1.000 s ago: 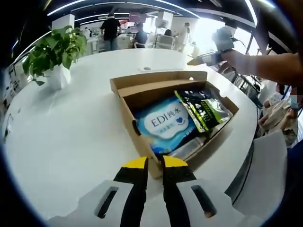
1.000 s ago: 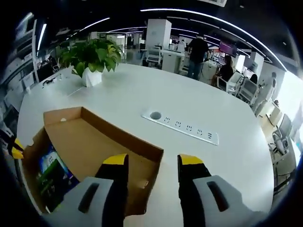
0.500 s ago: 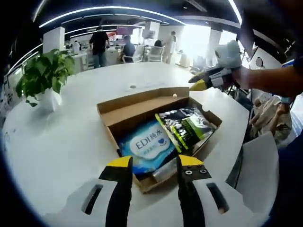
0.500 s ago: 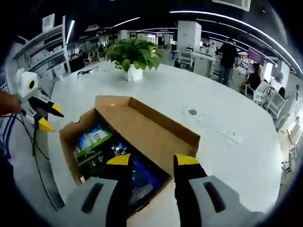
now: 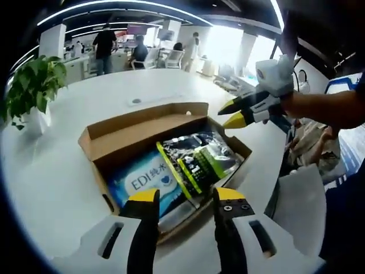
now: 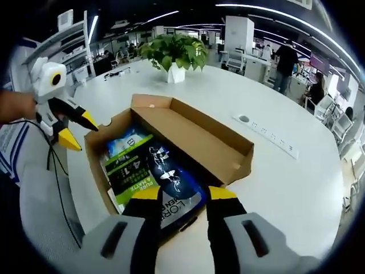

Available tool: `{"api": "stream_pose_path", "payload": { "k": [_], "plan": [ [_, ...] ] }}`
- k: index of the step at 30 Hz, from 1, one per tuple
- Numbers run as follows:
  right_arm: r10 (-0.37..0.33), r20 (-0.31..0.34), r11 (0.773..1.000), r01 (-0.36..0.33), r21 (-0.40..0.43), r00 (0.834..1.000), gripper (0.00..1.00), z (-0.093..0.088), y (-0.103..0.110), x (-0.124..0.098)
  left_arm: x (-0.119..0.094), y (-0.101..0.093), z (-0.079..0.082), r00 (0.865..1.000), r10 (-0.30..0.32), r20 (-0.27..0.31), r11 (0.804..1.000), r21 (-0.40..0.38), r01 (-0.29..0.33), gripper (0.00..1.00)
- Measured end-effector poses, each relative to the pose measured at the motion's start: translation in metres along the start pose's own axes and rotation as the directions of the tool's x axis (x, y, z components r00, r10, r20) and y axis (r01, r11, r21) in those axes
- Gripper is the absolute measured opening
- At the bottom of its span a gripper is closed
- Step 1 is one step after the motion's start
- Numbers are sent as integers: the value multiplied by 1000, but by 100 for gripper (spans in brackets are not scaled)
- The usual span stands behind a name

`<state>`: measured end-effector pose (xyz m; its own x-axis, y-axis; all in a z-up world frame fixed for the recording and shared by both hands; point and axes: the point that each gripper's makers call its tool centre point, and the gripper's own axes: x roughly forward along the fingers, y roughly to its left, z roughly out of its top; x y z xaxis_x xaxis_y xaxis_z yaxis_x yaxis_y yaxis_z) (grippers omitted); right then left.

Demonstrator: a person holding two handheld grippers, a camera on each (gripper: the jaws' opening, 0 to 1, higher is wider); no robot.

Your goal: Operate the shoe box by opening the lid, removing the specified soft item, and placing it in the target area until the item is outside and the box remains undamaged.

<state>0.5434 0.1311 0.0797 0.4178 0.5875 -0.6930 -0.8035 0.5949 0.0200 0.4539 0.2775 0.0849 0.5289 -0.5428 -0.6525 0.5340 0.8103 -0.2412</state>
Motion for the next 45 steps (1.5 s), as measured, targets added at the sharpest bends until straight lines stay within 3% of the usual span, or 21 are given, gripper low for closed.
{"api": "stream_pose_path", "payload": {
  "k": [7,13,30,45],
  "plan": [
    [3,-33,1000,-4,-17,999,26,-3,-2,9,12,3,1,999,8,-34,1000,-23,-9,34],
    [23,-84,999,-26,-37,996,24,-9,-5,16,17,4,-9,997,1,-80,999,-43,-4,32],
    [95,-258,987,-125,-105,962,21,-24,-7,34,38,6,-21,990,-6,-141,998,-69,-3,28],
    [135,-326,976,-182,-118,936,17,-25,-5,37,56,-7,-29,976,-73,-206,989,-138,45,17]
  ]
}}
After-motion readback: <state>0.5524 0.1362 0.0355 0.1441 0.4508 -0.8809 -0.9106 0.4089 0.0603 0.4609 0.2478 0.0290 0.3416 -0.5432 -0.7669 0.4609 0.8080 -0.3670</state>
